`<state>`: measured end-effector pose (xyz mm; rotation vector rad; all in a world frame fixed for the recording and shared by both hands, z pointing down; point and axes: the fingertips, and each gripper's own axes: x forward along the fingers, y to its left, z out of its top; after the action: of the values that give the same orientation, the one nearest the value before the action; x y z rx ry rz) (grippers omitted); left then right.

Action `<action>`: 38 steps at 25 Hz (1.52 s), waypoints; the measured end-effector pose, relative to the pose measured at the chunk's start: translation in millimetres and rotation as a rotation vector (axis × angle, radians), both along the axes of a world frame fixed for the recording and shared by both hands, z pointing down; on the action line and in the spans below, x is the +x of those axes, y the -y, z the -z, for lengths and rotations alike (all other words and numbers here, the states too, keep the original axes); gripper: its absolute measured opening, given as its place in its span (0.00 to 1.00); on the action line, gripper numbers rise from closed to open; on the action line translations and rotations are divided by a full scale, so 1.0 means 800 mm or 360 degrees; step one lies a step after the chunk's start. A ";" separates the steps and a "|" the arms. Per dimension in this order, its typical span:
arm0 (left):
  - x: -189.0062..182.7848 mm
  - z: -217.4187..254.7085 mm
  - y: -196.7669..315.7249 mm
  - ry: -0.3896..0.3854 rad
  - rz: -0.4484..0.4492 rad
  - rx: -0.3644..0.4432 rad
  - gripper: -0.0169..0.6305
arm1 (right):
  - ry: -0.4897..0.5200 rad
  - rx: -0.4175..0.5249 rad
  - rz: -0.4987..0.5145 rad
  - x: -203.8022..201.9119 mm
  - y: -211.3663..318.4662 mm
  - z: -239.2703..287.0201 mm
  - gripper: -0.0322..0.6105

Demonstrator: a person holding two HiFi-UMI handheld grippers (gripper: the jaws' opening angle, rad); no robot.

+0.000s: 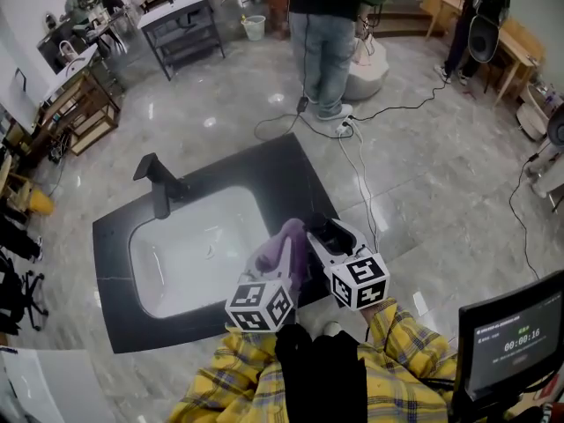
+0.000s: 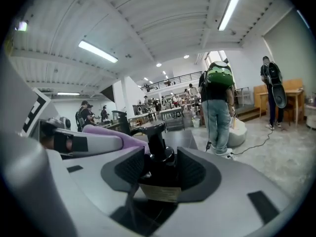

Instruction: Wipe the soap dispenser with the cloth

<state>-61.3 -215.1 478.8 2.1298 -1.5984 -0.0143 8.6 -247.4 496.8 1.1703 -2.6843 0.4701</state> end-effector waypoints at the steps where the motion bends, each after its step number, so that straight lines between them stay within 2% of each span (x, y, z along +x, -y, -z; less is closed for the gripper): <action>1: 0.003 -0.002 0.001 0.0006 -0.0015 -0.0005 0.09 | 0.0028 0.0017 -0.0010 0.003 -0.001 0.005 0.34; 5: 0.008 -0.013 0.003 0.0028 -0.0067 -0.0049 0.09 | 0.0091 0.0067 -0.0065 0.018 -0.001 0.016 0.34; 10: 0.007 -0.031 0.002 0.0063 -0.0095 -0.0120 0.09 | 0.0103 0.0040 -0.0128 0.037 -0.002 0.013 0.34; 20: 0.014 -0.055 -0.006 0.0188 -0.0203 -0.0231 0.09 | 0.0122 0.0025 -0.0134 0.045 -0.010 0.012 0.33; 28: 0.021 -0.064 -0.015 0.0443 -0.0374 -0.0247 0.09 | 0.0099 0.0049 -0.0049 0.036 -0.024 0.015 0.32; 34: 0.023 -0.073 -0.027 0.0474 -0.0460 -0.0283 0.09 | 0.0013 0.0139 0.0082 0.033 -0.026 0.021 0.33; 38: 0.015 -0.079 -0.034 0.0425 -0.0478 -0.0315 0.09 | -0.0057 0.0150 0.0191 0.031 -0.019 0.018 0.33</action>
<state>-49.4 -187.7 541.6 2.2598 -1.3329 0.5231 33.1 -232.4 482.8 1.0227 -2.7527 0.3045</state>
